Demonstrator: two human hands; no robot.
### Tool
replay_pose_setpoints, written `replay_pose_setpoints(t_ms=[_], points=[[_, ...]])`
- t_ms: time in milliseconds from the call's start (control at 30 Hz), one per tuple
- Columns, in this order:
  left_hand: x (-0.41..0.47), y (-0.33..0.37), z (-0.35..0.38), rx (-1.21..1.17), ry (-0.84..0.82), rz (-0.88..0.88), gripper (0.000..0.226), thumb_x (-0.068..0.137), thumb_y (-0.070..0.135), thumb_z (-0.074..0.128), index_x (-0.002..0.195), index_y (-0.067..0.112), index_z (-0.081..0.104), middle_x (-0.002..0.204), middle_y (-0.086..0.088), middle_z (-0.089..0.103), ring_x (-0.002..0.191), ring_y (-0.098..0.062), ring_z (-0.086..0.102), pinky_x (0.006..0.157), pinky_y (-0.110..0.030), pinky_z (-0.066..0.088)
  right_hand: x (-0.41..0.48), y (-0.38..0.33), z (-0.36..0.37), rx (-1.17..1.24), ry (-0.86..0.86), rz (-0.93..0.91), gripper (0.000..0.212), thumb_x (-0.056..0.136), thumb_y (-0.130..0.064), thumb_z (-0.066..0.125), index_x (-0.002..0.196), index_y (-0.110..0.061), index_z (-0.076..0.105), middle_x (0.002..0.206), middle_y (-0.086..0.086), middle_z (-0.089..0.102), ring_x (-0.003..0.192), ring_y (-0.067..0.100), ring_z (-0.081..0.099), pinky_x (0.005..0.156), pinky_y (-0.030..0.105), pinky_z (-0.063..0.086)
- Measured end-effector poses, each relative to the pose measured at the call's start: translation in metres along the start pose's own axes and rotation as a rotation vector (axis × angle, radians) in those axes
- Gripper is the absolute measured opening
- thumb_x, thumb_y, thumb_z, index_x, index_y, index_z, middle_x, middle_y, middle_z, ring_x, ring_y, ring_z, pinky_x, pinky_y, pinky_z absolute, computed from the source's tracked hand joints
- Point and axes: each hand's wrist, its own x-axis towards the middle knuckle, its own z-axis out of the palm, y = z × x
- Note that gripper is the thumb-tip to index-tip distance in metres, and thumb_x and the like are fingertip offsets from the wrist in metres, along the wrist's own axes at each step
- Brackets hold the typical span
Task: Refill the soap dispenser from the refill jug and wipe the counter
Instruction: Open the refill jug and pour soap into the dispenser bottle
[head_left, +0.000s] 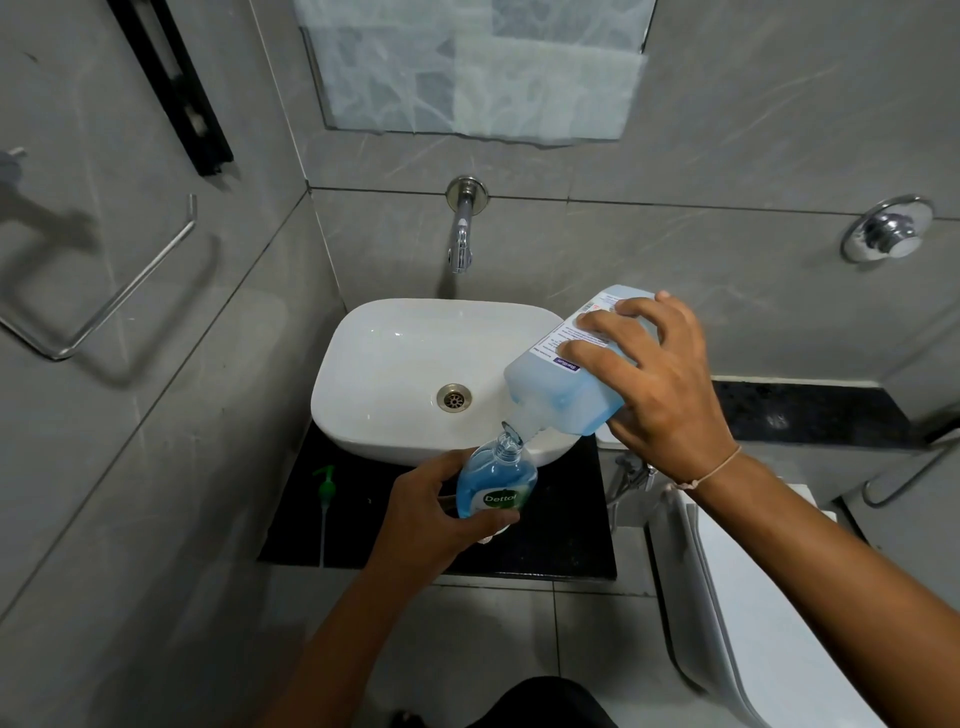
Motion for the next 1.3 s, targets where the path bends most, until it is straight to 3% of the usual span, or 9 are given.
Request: replay_pose_setpoints(t_ms=[233,500,733,1300], points=[[0.0003,0.0008,0.0001,-0.002,-0.003,-0.002,0.055,0.061,0.057,0.087,0.111,0.048,0.066,0.103,0.021,0.074,0.097,-0.006,0.071,0.075,-0.012,0.055,-0.0004,0.0021,0.0019,0.0,0.008,-0.009,0.051,0.074,-0.022,0.076,0.122,-0.02,0.056,0.128,0.013,0.06,0.12,0.038,0.046,0.109,0.06,0.029],[0.0024,-0.0008,0.0001,-0.031,-0.008,-0.02,0.058,0.06,0.056,0.088,0.112,0.042,0.068,0.103,0.016,0.076,0.096,-0.009,0.072,0.076,-0.016,0.056,0.0019,0.0016,0.003,0.003,0.034,-0.009,0.04,0.079,-0.021,0.071,0.118,-0.019,0.061,0.126,0.013,0.061,0.118,0.037,0.046,0.108,0.059,0.03],[0.0041,-0.0016,-0.0011,-0.036,-0.008,-0.014,0.057,0.061,0.054,0.089,0.112,0.042,0.068,0.103,0.017,0.076,0.095,-0.007,0.072,0.076,-0.013,0.054,0.0029,0.0024,0.0056,-0.01,0.039,-0.005,0.048,0.078,-0.019,0.074,0.121,-0.022,0.054,0.127,0.012,0.06,0.118,0.039,0.05,0.109,0.059,0.029],[0.0069,-0.0007,-0.0028,-0.033,-0.006,-0.016,0.057,0.06,0.057,0.087,0.112,0.045,0.067,0.103,0.018,0.075,0.096,-0.008,0.072,0.076,-0.015,0.056,0.0064,0.0042,0.0079,-0.027,0.038,-0.021,0.046,0.078,-0.018,0.073,0.121,-0.021,0.056,0.127,0.012,0.06,0.117,0.039,0.049,0.11,0.058,0.028]])
